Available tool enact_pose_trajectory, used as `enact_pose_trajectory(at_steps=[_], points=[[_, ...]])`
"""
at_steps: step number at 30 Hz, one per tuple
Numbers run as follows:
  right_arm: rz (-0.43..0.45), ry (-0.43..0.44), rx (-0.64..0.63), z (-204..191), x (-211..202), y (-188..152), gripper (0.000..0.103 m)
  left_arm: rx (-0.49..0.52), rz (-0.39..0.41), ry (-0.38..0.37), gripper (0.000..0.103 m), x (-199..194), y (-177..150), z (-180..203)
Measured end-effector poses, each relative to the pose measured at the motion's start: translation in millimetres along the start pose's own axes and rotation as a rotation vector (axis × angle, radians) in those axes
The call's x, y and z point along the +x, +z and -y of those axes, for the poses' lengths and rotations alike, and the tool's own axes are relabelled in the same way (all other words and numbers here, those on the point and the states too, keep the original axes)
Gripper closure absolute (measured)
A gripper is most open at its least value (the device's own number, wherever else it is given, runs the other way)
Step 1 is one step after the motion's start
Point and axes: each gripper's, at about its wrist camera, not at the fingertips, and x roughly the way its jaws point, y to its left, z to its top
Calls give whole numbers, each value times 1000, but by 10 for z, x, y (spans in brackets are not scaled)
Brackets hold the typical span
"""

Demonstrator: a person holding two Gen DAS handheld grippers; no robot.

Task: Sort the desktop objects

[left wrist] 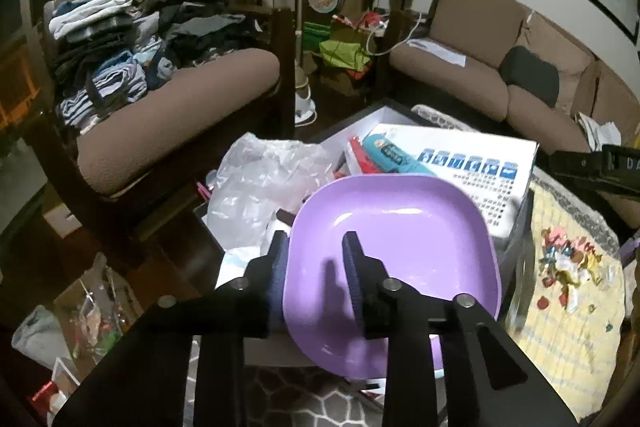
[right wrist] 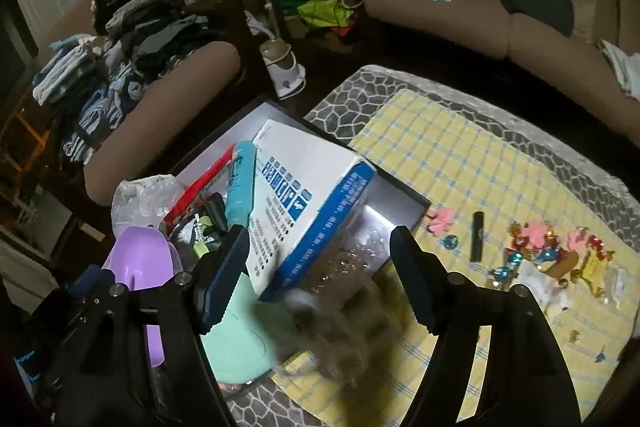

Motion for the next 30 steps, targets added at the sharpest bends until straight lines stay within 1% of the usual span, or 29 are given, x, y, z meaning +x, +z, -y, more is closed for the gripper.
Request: enact_pose_trajectory(at_steps=[1, 3, 6, 10, 11, 12, 13, 15, 17, 18, 20, 21, 22, 23, 25, 27, 30], points=[[4, -1, 2, 9, -47, -3, 33, -1, 4, -2, 70, -19, 8, 5], [12, 1, 3, 10, -130, -8, 33, -6, 19, -3, 62, -71, 21, 21], [32, 3, 3, 13, -274, -24, 32, -9, 38, -14, 55, -122, 28, 63], [39, 4, 8, 44, -400, -73, 29, 10, 46, -4, 51, -161, 28, 148], [29, -3, 5, 62, -406, -96, 28, 14, 49, -2, 48, -176, 29, 160], [18, -17, 3, 77, -397, -125, 22, 14, 51, -1, 43, -183, 29, 165], [1, -49, 1, 113, -373, -170, 16, 16, 49, 2, 41, -185, 30, 167], [-50, -101, 21, 260, -280, -269, 16, 22, 46, 10, 40, -185, 33, 169], [-118, -124, 102, 518, -137, -439, 15, 23, 45, 18, 40, -184, 32, 155], [-138, -114, 168, 665, -70, -543, 15, 21, 45, 20, 39, -184, 34, 147], [-188, -39, 360, 995, 136, -827, 15, 14, 43, 24, 38, -183, 36, 124], [-238, -8, 447, 1125, 288, -970, 15, 14, 41, 24, 38, -182, 36, 120], [-305, -1, 493, 1203, 476, -1103, 15, 16, 40, 25, 37, -184, 35, 118], [-361, -12, 479, 1219, 635, -1189, 16, 18, 43, 27, 37, -188, 36, 116], [-448, -42, 404, 1169, 911, -1312, 15, 21, 47, 30, 35, -200, 34, 107], [-489, -48, 383, 1119, 1040, -1381, 16, 15, 53, 27, 33, -226, 37, 87], [-508, -78, 340, 1006, 1188, -1387, 16, -12, 52, -2, 32, -244, 33, 47]])
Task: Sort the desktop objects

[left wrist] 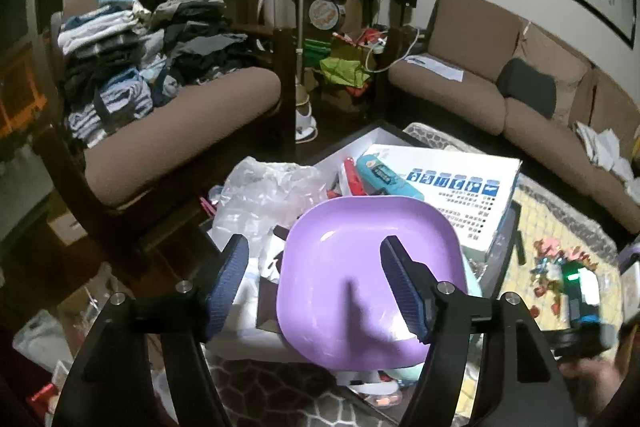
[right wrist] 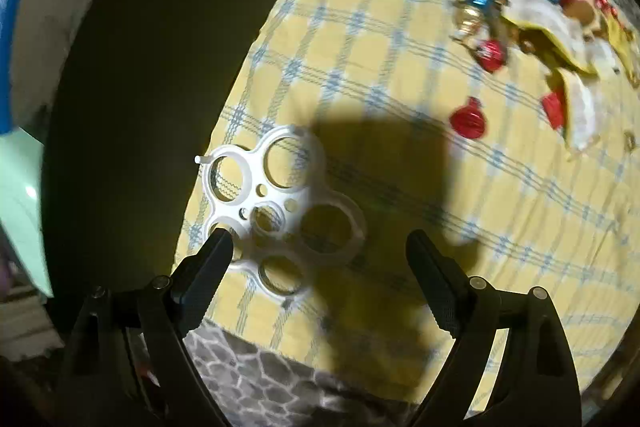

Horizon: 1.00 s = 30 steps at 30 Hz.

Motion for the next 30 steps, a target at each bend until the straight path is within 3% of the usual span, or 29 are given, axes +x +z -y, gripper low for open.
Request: enact_pose_trajectory(at_steps=[4, 9, 11, 12, 14, 15, 16, 17, 18, 20, 21, 22, 27, 30], points=[[-45, -45, -14, -173, 283, 61, 13, 2, -3, 0, 31, 7, -1, 8], [-30, -112, -60, -320, 298, 80, 16, 13, -7, 2, 31, 27, 3, 8], [-29, -86, -53, -236, 256, 73, 25, 9, -8, -1, 31, 19, 7, -8], [-25, -96, -37, -168, 212, 70, 47, 8, -7, -1, 31, 14, 12, -18], [1, -47, 23, 53, 49, 55, 68, 3, -8, -1, 31, 8, 12, -34], [7, -23, 37, 148, -26, 40, 70, 1, -10, -2, 31, 8, 10, -45], [9, 2, 42, 235, -102, 17, 83, 0, -12, -2, 31, 5, 6, -45], [13, 26, 50, 300, -163, -6, 84, 0, -14, -4, 31, -1, 3, -53], [24, 41, 59, 356, -227, -31, 82, -2, -12, -3, 31, -8, 4, -63], [44, 18, 43, 389, -310, -74, 60, -8, -11, -3, 31, -16, 11, -79], [60, -6, 15, 360, -331, -87, 36, -10, -11, -5, 31, -17, 11, -77], [74, -17, -16, 314, -337, -91, 24, -12, -10, -5, 31, -21, 10, -76], [35, -21, -167, -44, -181, -71, 26, -3, -16, 2, 31, 7, 4, -58], [2, -190, -246, -228, 24, -61, 20, 2, -18, 1, 31, 14, 1, -38]])
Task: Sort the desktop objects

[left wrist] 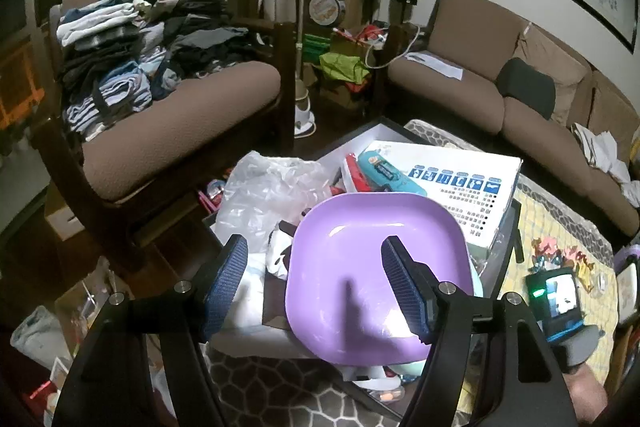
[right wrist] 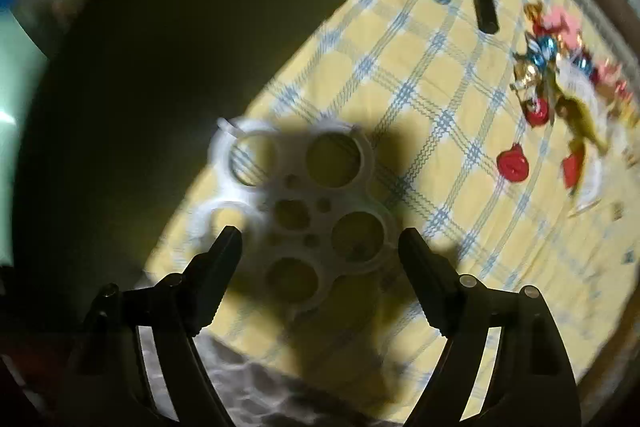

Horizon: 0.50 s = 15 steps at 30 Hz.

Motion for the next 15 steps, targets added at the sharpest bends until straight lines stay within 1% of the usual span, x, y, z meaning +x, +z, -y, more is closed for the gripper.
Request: enact_pose_trajectory(at_steps=[1, 5, 8, 10, 12, 13, 14, 15], points=[[-4, -18, -17, -32, 15, 3, 21, 1, 0, -1, 31, -1, -3, 1], [-45, -13, -27, -11, 78, -17, 21, 6, -7, -3, 31, 23, -3, 32], [-45, -15, -34, 31, 78, -25, 21, 17, -12, -10, 31, 27, -11, 80], [-34, -13, -28, 71, 68, -27, 23, 24, -9, -10, 31, 14, -11, 99], [-22, 25, -9, 155, 26, -43, 24, 31, -4, -16, 31, -10, -8, 112], [-14, 67, 19, 242, -29, -57, 24, 33, -3, -15, 31, -18, -2, 115], [-4, 90, 44, 318, -91, -67, 24, 34, -1, -12, 31, -26, 0, 112], [14, 97, 72, 409, -186, -81, 24, 33, 0, -10, 31, -28, 3, 104]])
